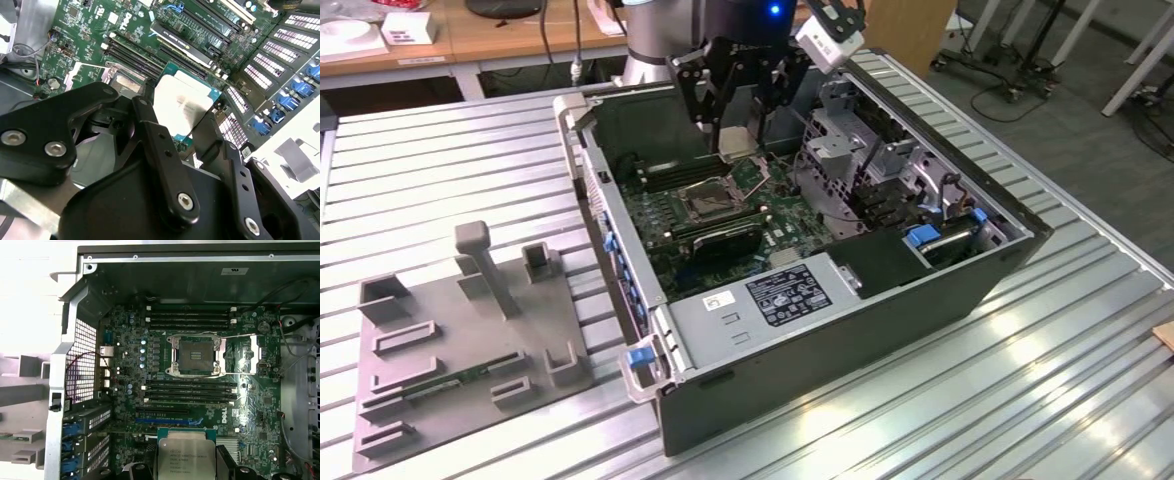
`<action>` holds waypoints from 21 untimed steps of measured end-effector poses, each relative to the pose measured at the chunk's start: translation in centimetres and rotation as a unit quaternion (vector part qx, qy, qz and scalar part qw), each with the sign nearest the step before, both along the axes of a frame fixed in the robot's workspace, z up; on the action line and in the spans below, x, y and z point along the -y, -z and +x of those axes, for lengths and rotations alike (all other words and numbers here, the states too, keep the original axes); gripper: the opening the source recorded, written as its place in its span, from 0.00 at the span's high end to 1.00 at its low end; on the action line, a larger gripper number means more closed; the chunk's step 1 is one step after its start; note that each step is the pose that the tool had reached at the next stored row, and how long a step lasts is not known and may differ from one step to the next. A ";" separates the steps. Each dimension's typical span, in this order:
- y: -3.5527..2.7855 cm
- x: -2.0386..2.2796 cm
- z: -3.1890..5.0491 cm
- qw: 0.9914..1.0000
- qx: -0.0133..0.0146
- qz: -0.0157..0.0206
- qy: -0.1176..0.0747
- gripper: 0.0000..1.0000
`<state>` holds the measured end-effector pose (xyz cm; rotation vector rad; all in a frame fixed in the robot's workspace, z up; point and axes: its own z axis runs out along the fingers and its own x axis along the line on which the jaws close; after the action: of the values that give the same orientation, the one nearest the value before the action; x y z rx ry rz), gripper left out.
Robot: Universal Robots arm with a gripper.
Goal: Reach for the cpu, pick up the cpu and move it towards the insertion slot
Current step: 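Pick up the cpu and move it towards the insertion slot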
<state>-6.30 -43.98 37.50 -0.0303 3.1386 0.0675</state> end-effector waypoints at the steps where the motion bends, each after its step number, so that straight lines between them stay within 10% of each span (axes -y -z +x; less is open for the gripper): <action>1: 0.00 0.00 0.00 1.000 0.000 0.000 0.000 0.46; 21: 1.27 -0.03 0.00 1.000 0.000 -0.001 0.000 0.46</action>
<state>-6.29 -43.95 36.23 -0.0303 3.1388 0.0639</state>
